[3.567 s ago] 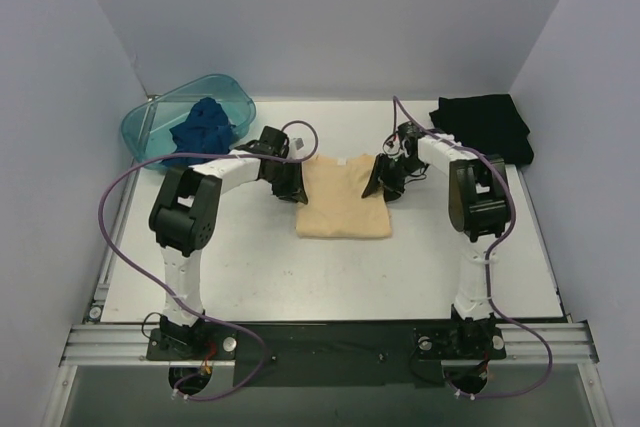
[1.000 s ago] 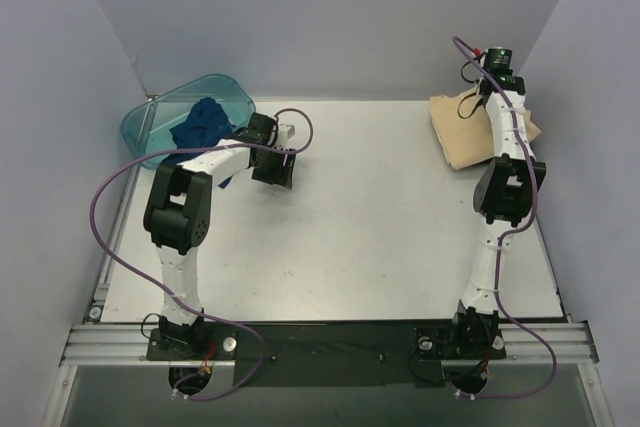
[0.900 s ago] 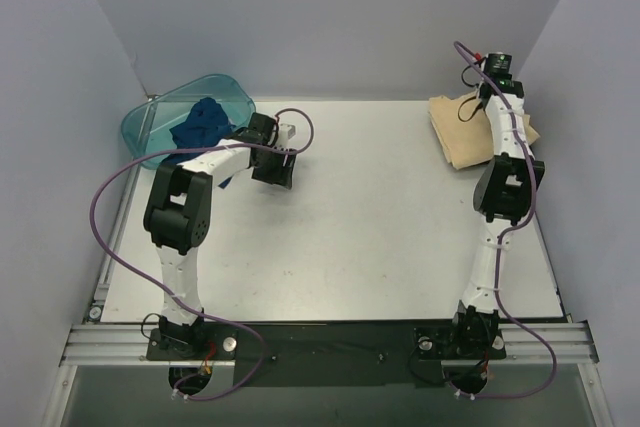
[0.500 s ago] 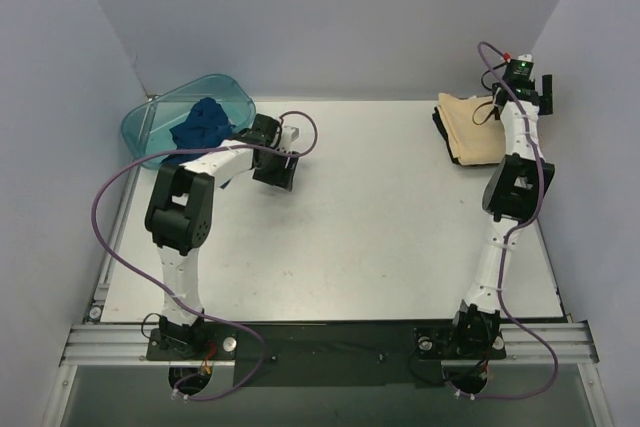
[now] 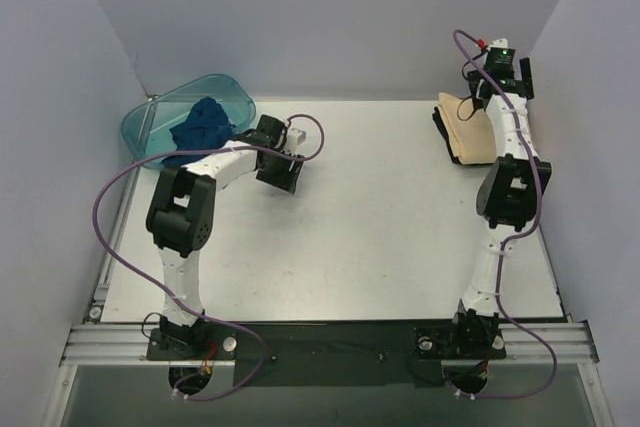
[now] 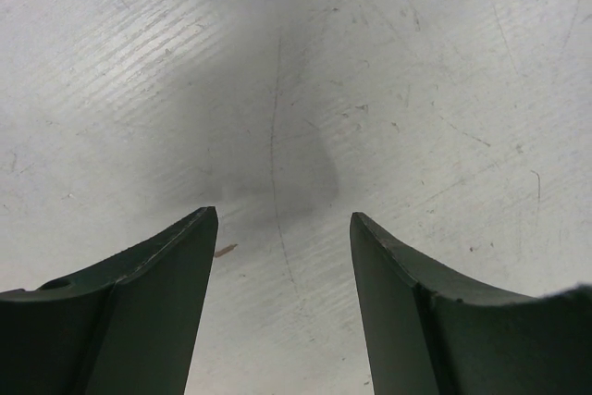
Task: Fold and stack the t-shirts
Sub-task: Put the neatly folded tshirt into the corner of the board with the right arm
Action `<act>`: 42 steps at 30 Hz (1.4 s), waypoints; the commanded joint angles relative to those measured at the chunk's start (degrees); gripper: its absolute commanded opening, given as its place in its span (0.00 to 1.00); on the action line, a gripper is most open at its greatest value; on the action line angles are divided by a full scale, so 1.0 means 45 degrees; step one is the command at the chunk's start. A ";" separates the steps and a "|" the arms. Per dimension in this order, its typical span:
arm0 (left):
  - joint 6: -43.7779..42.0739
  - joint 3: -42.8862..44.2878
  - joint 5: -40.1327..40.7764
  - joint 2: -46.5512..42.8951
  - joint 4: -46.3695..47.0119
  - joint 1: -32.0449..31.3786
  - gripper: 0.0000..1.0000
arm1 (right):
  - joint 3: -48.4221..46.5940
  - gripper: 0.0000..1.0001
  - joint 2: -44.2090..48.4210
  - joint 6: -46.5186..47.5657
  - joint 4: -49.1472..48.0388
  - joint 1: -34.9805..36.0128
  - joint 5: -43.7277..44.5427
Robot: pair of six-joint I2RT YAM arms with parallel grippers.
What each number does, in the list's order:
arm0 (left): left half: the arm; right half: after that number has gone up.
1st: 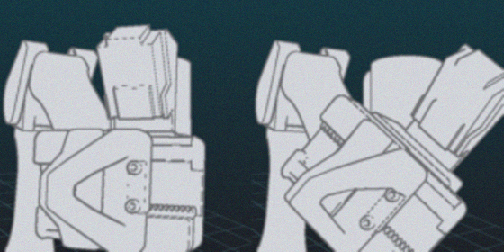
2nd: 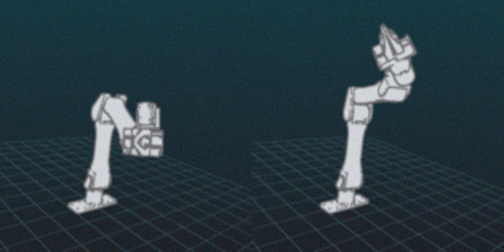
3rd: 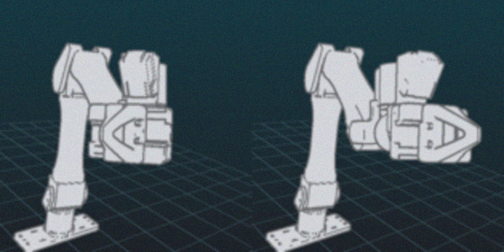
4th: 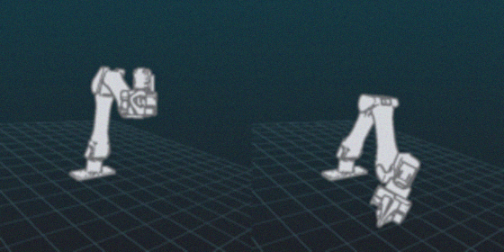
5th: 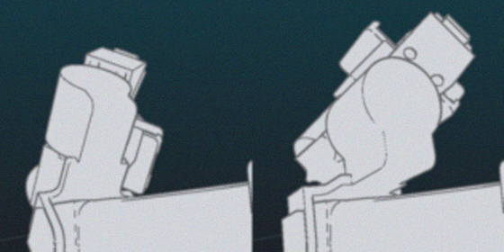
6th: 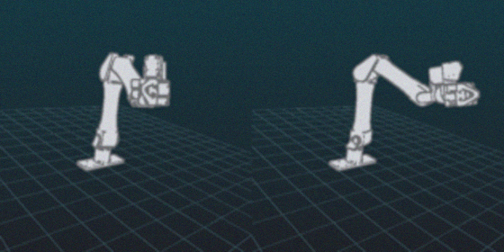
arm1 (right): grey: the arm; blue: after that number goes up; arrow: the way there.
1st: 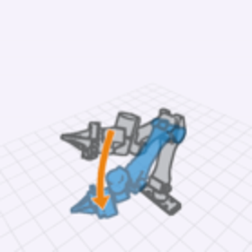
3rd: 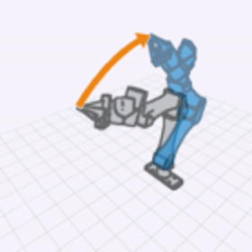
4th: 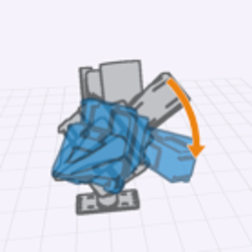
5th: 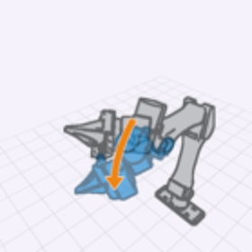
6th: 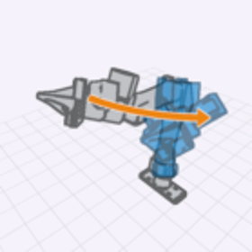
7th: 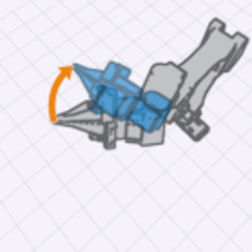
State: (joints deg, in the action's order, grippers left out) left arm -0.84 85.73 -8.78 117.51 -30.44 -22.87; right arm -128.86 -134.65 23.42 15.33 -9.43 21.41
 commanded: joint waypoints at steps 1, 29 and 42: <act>-0.1003 0.0848 -0.0587 -0.1463 -0.0773 0.0063 0.70 | 0.2200 1.00 0.4092 -0.0707 0.0635 0.1255 -0.1688; 0.1242 -1.0378 0.2142 -1.4551 0.2541 0.3189 0.77 | 2.4649 1.00 2.3514 -0.8312 -0.3288 0.4283 -0.5053; 0.1105 -1.3700 0.4587 -1.4981 0.6567 0.3443 0.77 | 2.5998 1.00 2.5137 -0.8017 -0.3837 0.4303 -0.3858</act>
State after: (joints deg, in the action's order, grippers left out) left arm 3.25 24.51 9.52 51.51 -8.67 -7.70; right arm -11.75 -21.74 -12.84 0.95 9.50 2.74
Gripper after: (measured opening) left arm 0.771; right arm 1.000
